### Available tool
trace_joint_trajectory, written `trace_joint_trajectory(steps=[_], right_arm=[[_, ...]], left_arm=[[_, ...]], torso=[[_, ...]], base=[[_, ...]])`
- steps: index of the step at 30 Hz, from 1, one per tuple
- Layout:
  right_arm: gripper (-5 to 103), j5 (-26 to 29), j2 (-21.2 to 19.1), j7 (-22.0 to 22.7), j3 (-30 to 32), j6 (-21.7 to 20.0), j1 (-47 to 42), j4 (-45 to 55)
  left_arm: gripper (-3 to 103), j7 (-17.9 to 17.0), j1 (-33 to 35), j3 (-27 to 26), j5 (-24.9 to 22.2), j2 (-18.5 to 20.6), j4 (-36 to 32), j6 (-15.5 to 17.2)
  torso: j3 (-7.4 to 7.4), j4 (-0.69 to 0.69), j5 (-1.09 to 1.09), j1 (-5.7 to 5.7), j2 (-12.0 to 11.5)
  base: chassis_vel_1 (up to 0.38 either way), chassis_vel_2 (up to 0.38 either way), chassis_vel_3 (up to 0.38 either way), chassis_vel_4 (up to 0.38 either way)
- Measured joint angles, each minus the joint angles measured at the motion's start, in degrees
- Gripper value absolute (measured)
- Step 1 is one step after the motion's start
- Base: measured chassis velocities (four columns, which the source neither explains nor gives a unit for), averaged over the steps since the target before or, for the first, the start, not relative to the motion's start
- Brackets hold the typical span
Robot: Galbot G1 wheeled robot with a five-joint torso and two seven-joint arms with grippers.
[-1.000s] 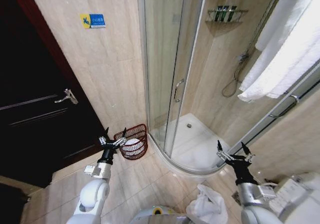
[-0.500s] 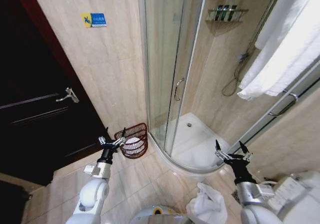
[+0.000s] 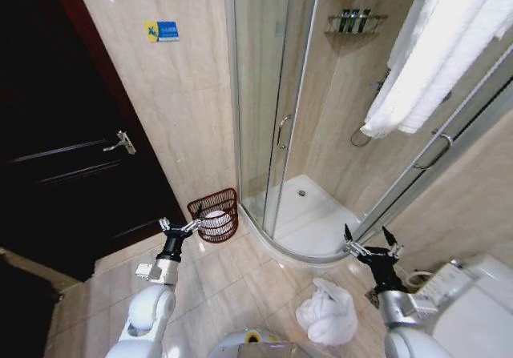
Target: Discard the used towel into the hamper.
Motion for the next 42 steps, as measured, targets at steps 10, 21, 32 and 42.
trace_joint_trajectory(steps=[10,21,32,42], right_arm=[[100,0.01,0.0,0.29,-0.07,0.18,0.08,-0.13],[100,0.03,-0.01,0.3,-0.08,0.23,0.09,-0.14],[100,0.03,-0.01,0.3,-0.07,0.24,0.09,-0.14],[100,0.03,-0.01,0.29,-0.07,0.24,0.09,-0.13]], left_arm=[[100,0.03,0.05,0.02,0.06,-0.02,-0.04,0.02],[100,0.03,0.07,0.02,0.07,-0.02,-0.08,0.04],[100,0.03,0.07,0.02,0.07,-0.01,-0.1,0.04],[100,0.03,0.07,0.02,0.07,-0.01,-0.1,0.05]], torso=[[-0.02,0.0,0.0,-0.02,-0.07],[-0.05,0.0,0.0,-0.04,-0.08],[-0.06,0.0,0.0,-0.05,-0.11],[-0.07,0.0,0.0,-0.06,-0.12]], base=[[0.015,-0.019,-0.016,0.015],[0.0,0.0,0.0,0.0],[0.0,0.0,0.0,0.0],[0.0,0.0,0.0,0.0]])
